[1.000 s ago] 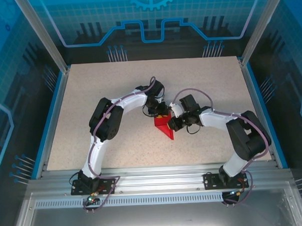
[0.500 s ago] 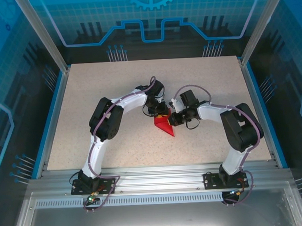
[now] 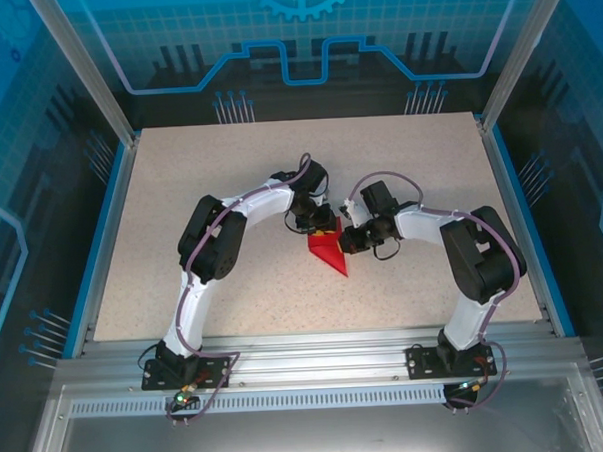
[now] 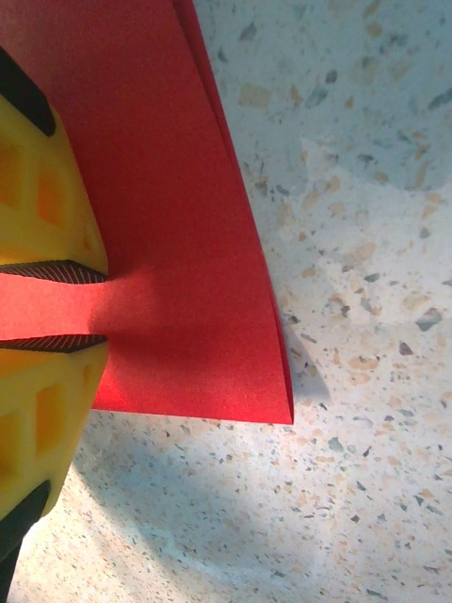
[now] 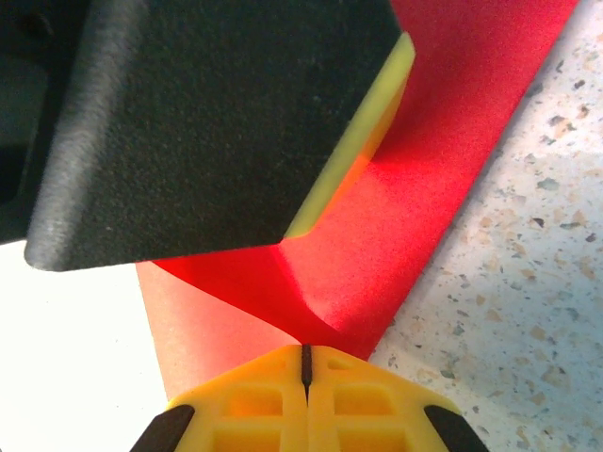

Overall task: Fold a paper plane with a square sheet of paper (fold left side to right side)
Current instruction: Third fold the triangle at the center of the table.

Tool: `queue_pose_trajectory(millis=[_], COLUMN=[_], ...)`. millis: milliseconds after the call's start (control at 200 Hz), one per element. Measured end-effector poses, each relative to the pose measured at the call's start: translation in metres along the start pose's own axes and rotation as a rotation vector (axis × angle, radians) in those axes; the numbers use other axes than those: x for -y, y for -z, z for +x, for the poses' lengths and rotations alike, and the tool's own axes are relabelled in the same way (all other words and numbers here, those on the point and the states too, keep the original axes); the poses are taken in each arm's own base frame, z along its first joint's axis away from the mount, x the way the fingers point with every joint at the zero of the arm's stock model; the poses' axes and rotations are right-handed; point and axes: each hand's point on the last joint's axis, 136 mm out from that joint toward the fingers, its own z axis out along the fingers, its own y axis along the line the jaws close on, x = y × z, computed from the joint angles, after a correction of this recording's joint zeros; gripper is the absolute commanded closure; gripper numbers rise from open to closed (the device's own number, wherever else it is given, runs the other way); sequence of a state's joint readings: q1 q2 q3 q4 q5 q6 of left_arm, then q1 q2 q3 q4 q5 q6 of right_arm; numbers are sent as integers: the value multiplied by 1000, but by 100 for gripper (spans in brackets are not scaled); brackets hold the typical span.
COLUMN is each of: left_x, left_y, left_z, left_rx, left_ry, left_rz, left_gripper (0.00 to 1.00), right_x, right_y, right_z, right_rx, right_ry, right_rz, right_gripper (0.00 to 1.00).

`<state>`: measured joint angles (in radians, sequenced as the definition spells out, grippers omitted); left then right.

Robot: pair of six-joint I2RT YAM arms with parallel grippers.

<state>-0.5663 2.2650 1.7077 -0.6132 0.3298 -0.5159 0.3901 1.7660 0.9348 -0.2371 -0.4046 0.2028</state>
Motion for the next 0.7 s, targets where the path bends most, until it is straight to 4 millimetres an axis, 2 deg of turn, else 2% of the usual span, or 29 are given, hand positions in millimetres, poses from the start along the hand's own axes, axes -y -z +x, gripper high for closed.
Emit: queue_pose_trajectory(millis=[700], left_x=[0], left_y=[0], left_z=[0], left_rx=[1], left_ry=[-2], left_rz=[-2], left_gripper=[73], right_x=[8], right_y=[-4], right_z=[8], right_rx=[-31], right_ry=[-24], right_rz=[35], right_gripper=[100])
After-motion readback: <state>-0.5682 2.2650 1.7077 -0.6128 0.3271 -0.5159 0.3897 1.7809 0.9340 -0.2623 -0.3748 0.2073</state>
